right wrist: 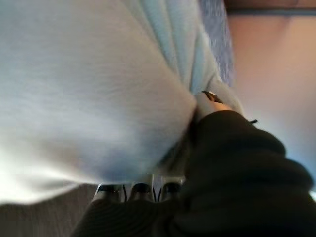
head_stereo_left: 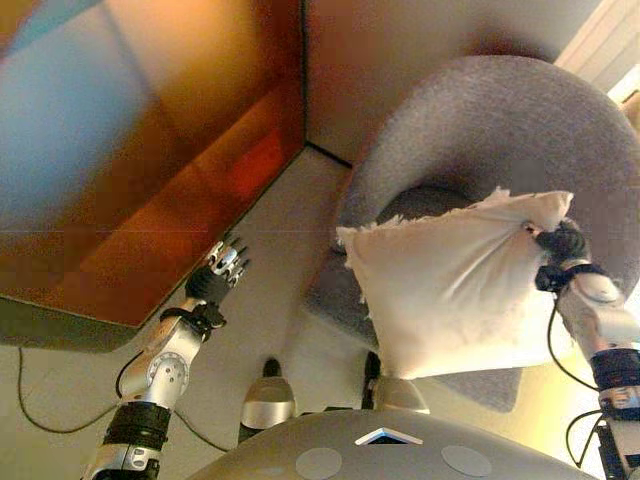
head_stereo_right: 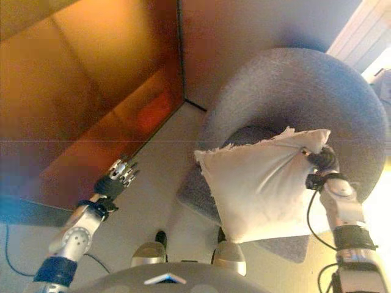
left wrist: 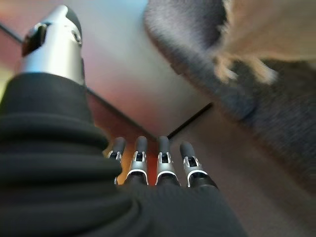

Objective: Pick up the cushion and take it to the sofa

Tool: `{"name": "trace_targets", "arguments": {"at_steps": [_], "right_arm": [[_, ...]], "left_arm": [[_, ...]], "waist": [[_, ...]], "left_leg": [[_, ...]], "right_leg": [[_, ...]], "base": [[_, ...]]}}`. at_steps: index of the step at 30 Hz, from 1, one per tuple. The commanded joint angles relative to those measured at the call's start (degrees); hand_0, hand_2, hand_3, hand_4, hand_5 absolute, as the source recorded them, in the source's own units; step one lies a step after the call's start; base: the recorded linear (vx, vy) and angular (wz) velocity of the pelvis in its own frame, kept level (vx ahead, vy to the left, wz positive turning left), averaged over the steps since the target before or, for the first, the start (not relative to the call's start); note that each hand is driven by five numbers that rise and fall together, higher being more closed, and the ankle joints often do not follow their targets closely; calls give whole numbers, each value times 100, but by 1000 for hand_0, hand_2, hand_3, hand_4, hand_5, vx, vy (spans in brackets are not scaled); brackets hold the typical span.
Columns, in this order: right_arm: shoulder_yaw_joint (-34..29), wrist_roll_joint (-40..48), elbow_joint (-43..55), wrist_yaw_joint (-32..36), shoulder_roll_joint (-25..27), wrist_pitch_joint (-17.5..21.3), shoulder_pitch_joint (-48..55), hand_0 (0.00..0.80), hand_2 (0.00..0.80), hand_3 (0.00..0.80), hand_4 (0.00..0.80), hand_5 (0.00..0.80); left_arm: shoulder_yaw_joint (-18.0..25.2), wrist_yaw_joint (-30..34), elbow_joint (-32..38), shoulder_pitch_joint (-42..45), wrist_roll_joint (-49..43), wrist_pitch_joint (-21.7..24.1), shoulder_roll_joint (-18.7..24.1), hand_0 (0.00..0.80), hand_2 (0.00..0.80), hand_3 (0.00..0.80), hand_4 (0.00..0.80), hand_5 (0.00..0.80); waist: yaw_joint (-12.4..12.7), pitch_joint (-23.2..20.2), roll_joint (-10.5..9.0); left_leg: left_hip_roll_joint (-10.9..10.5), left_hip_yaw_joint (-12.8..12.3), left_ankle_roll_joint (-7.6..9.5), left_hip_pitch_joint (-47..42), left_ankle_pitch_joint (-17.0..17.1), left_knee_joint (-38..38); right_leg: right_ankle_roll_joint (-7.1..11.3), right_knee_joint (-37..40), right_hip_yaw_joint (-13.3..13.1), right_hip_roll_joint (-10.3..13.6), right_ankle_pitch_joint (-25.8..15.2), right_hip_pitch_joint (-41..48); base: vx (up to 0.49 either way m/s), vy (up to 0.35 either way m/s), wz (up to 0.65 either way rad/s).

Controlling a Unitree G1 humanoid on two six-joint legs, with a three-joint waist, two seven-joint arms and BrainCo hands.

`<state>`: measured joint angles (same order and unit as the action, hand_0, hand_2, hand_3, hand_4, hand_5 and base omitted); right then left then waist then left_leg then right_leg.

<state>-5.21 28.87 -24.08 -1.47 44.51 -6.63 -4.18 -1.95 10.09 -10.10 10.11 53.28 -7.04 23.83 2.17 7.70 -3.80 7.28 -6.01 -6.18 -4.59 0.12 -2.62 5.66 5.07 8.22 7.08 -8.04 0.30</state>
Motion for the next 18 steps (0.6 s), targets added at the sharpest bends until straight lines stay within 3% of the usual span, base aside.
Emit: {"name": "trace_targets", "arguments": {"at_steps": [1, 12, 18], "right_arm": [[-614, 53, 154, -210, 768, 476, -1001, 800, 800, 800, 800, 800], [-246, -48, -770, -339, 1460, 229, -1797, 800, 800, 800, 800, 800], [-86, -88, -775, -338, 1202, 358, -1900, 800, 800, 800, 800, 800]], "left_arm": [[30, 162, 269, -123, 156, 198, 120, 0, 0, 0, 0, 0], [-99, 287, 123, -20, 247, 262, 338, 0, 0, 0, 0, 0], [-115, 355, 268, -17, 262, 185, 451, 0, 0, 0, 0, 0]], "waist": [[121, -453, -159], [285, -477, -110], [439, -253, -107]], "left_leg": [[-163, 151, 274, 198, -250, 269], [-121, 177, 205, 140, -167, 136], [6, 310, 120, 536, -159, 485]], "right_leg": [[505, -623, -66, 450, 226, -38], [511, -536, 122, 436, 389, 135], [478, -635, 241, 458, 509, 61]], "base": [[65, -52, -5], [53, -43, 2], [6, -98, 10]]}}
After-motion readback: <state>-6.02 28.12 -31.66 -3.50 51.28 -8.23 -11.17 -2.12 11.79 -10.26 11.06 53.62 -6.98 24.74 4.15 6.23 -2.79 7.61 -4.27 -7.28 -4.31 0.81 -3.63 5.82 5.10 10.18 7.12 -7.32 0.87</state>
